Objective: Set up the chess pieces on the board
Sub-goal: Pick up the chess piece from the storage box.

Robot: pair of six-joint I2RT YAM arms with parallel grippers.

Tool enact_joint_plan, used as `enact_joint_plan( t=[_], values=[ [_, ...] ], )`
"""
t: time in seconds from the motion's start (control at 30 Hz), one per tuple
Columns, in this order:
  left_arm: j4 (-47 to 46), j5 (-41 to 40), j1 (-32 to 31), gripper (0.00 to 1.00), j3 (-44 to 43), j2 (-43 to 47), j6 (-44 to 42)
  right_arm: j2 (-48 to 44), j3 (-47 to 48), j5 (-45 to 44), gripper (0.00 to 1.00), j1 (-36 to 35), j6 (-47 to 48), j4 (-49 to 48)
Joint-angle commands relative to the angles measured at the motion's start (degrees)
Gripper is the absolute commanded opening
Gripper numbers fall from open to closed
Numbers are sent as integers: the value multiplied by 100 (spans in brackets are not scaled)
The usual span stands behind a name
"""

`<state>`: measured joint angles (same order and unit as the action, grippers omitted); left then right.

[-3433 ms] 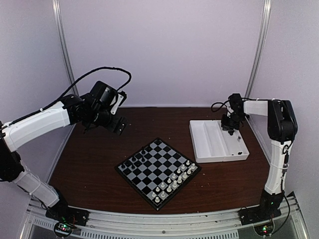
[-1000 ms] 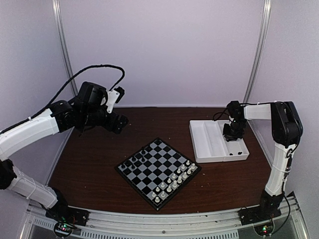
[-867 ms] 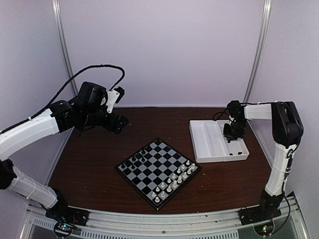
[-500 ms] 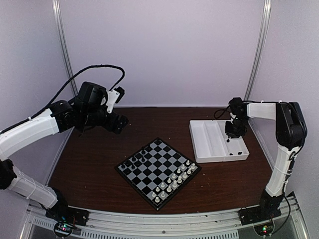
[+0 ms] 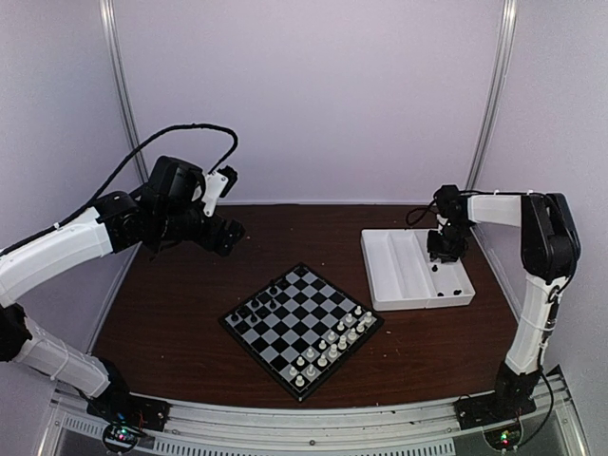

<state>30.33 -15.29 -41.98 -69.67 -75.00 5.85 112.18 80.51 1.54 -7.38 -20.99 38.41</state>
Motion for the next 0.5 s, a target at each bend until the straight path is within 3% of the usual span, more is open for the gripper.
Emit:
enact_joint_plan(
  t=[0.0,0.47],
  values=[
    [-45,46,32,98,-3,88,-48,49,-55,-18,33,-36,17,110],
    [-46,33,32,98,6,113,-57,195,-377,115,31,-36,-62,-135]
  ],
)
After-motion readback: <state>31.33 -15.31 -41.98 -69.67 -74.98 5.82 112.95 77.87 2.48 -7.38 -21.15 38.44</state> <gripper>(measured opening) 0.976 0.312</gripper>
